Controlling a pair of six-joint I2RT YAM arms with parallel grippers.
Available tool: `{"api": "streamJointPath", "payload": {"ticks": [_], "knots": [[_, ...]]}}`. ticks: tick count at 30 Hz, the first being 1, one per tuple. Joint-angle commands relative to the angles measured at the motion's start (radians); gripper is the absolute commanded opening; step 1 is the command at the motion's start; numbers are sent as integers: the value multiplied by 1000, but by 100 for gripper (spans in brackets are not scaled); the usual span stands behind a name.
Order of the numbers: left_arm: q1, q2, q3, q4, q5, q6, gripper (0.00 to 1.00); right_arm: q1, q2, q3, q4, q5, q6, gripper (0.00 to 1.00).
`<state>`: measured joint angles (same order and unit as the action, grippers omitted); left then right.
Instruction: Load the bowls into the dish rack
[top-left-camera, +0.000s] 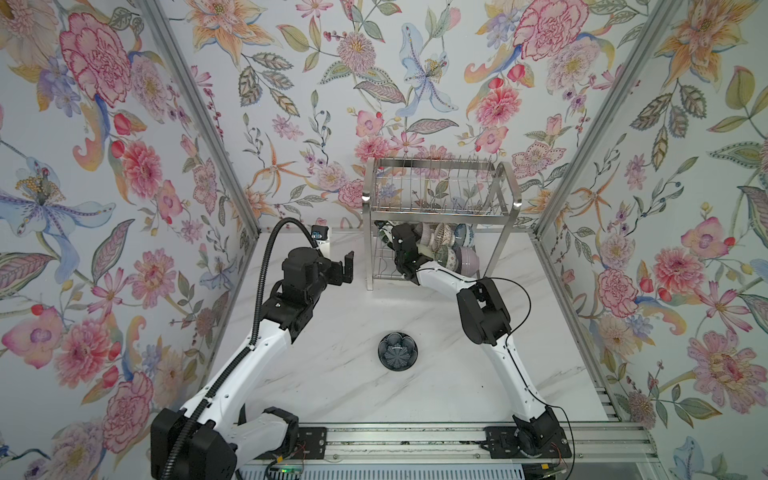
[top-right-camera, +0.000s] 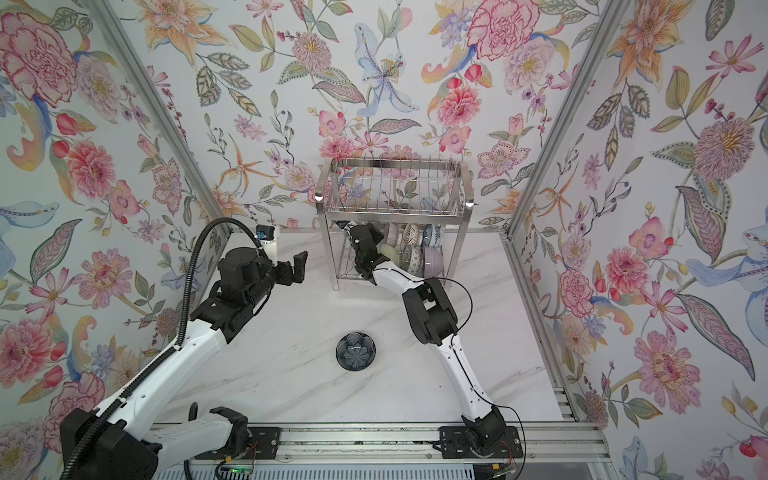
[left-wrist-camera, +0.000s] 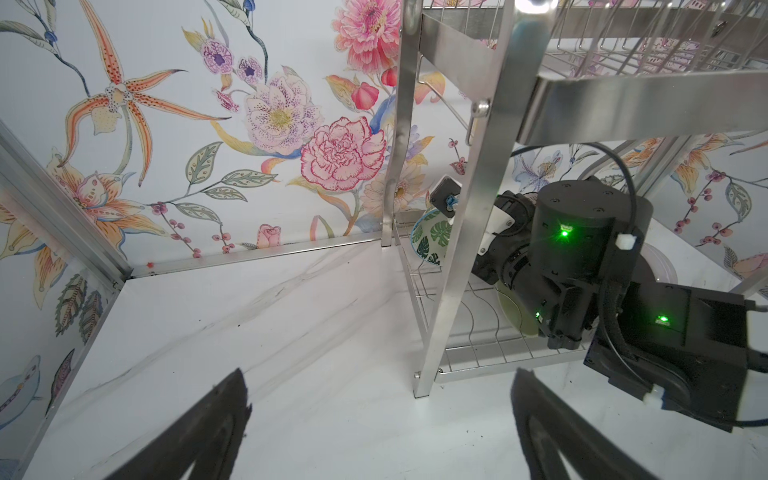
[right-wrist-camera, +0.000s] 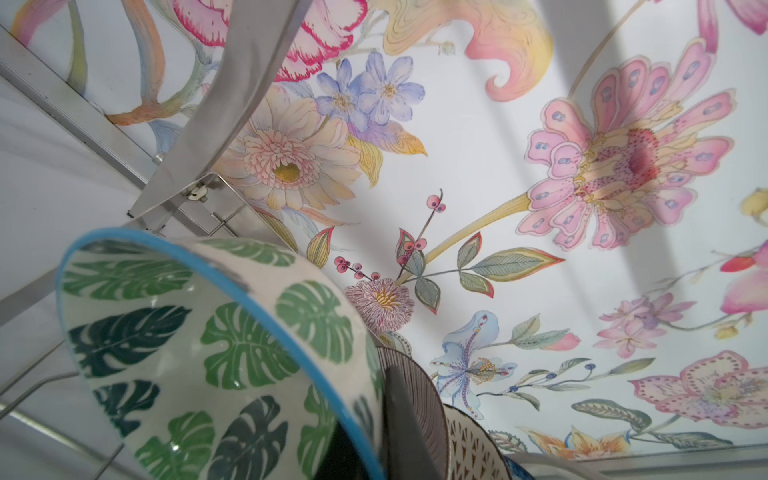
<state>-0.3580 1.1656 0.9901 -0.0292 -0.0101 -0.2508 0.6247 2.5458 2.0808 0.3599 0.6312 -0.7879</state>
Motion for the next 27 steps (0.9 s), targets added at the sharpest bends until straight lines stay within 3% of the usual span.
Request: {"api": "streamJointPath", "payload": {"ticks": [1, 10, 27], "knots": [[11, -1, -20, 18, 7, -8, 99, 10, 26, 59, 85, 32, -78, 0], [15, -13, -41, 26, 9, -7, 99, 10, 112, 194, 79, 68, -210, 0], [24, -28, -71, 42, 22, -11, 100, -13, 191, 328, 33, 121, -280, 0]]}}
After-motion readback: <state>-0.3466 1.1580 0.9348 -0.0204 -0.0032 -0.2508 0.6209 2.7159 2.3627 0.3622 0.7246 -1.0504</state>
